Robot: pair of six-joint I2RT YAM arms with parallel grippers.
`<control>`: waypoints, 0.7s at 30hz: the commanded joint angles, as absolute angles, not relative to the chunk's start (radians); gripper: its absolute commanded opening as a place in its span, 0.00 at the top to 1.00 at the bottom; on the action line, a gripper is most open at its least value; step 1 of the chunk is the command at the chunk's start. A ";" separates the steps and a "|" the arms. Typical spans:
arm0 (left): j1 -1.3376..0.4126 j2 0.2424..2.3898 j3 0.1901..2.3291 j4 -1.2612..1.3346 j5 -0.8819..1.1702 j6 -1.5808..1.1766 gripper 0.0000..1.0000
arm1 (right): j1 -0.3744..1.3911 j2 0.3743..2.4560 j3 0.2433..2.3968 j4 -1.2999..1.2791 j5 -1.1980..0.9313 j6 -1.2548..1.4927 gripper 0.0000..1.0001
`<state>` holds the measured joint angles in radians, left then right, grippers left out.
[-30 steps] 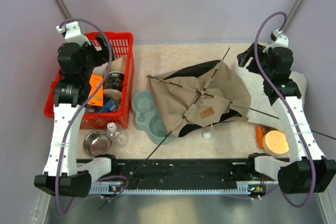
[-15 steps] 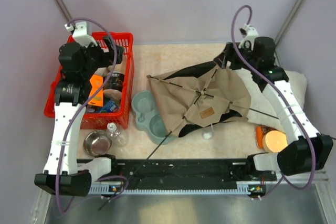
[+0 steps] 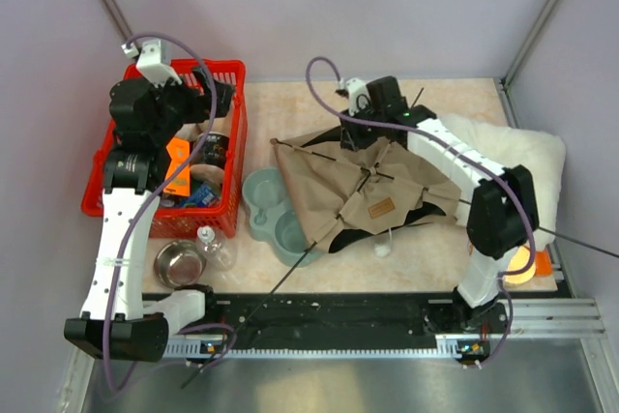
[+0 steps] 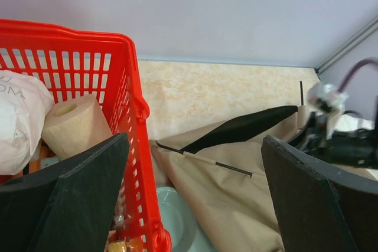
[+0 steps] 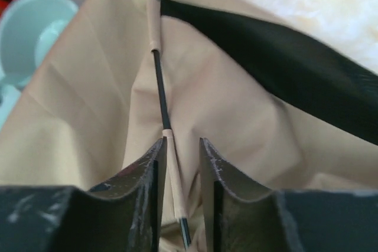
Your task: Set up the pet tent
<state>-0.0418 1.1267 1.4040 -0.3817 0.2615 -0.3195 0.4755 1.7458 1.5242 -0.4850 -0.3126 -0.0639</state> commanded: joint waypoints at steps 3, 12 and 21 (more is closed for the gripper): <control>-0.038 1.114 1.419 -0.275 0.285 -0.400 0.01 | 0.543 1.870 1.615 -0.512 -0.333 -0.143 0.64; -0.038 1.109 1.420 -0.259 0.299 -0.423 0.01 | 0.591 1.965 1.621 -0.469 -0.267 -0.167 0.58; -0.038 1.103 1.428 -0.270 0.272 -0.411 0.01 | 0.609 2.002 1.598 -0.419 -0.177 -0.215 0.63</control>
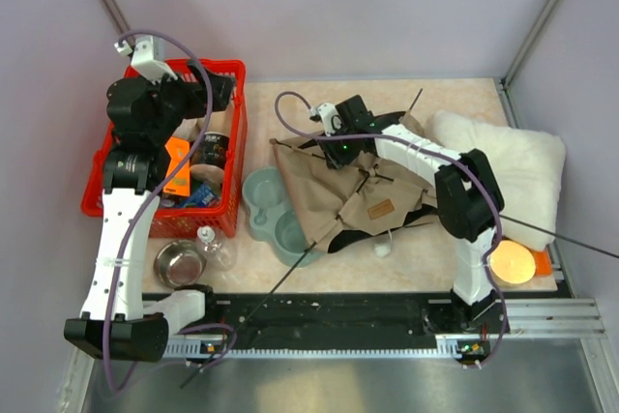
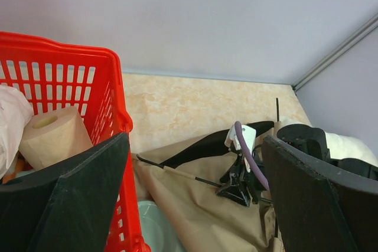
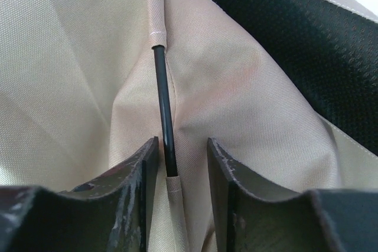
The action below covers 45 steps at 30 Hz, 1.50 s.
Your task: Set up the pet tent
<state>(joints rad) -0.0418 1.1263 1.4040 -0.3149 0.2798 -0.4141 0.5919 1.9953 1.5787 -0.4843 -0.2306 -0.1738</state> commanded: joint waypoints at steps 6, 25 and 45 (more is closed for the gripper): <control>-0.038 1.092 1.424 -0.282 0.261 -0.410 0.01 | 0.615 1.933 1.534 -0.356 -0.137 -0.213 1.00; -0.038 1.086 1.419 -0.281 0.305 -0.463 0.01 | 0.615 1.632 1.456 -0.106 0.041 -0.173 1.00; -0.038 0.977 1.462 -0.366 0.283 -0.390 0.01 | 0.528 1.582 1.601 -0.045 0.058 -0.189 1.00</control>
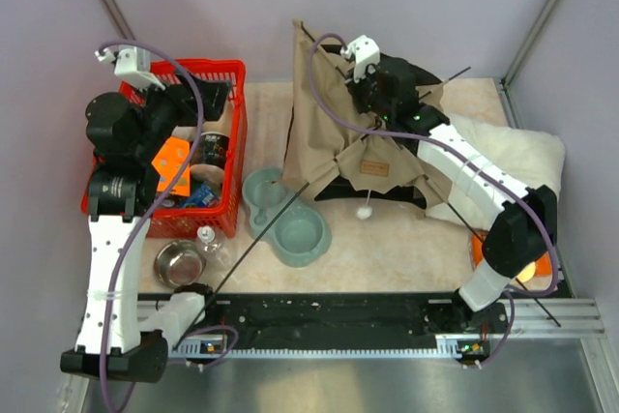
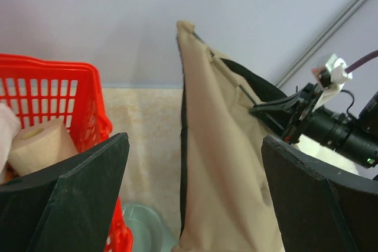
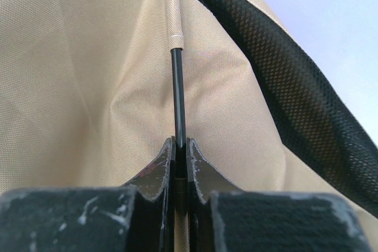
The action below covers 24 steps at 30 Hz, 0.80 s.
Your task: Set up the pet tent
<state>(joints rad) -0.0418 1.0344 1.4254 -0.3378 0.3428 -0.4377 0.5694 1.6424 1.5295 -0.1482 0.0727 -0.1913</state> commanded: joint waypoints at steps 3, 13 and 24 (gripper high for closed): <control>-0.038 0.948 1.456 -0.405 0.192 -0.367 0.01 | 0.491 1.560 1.598 -0.043 0.020 -0.187 1.00; -0.038 0.824 1.463 -0.439 -0.126 -0.327 0.02 | 0.413 1.528 1.580 -0.020 -0.034 -0.176 1.00; -0.038 0.670 1.328 -0.270 0.109 -0.290 0.01 | 0.390 1.555 1.612 -0.006 -0.025 -0.069 1.00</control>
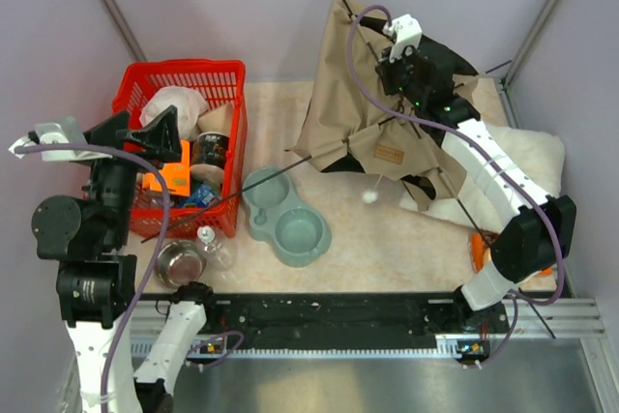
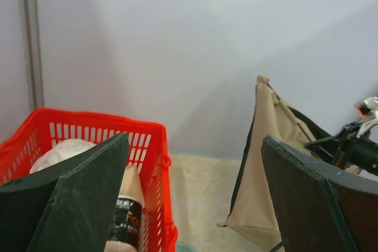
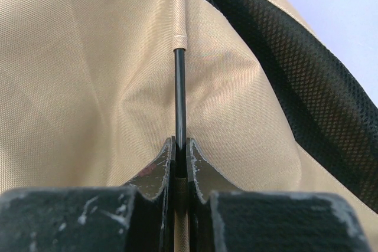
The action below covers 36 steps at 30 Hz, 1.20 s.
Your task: Set up the pet tent
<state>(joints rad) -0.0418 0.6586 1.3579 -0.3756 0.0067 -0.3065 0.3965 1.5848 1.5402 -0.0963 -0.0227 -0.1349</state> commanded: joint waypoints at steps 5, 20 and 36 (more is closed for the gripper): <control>-0.038 0.713 1.342 -0.238 0.158 -0.322 0.01 | 0.388 1.578 1.608 0.026 -0.005 -0.006 1.00; -0.038 0.838 1.351 -0.178 0.244 -0.439 0.02 | 0.310 1.850 1.717 -0.038 -0.024 0.245 1.00; -0.038 0.893 1.315 -0.152 0.264 -0.471 0.02 | 0.310 1.757 1.830 -0.518 0.021 0.193 0.32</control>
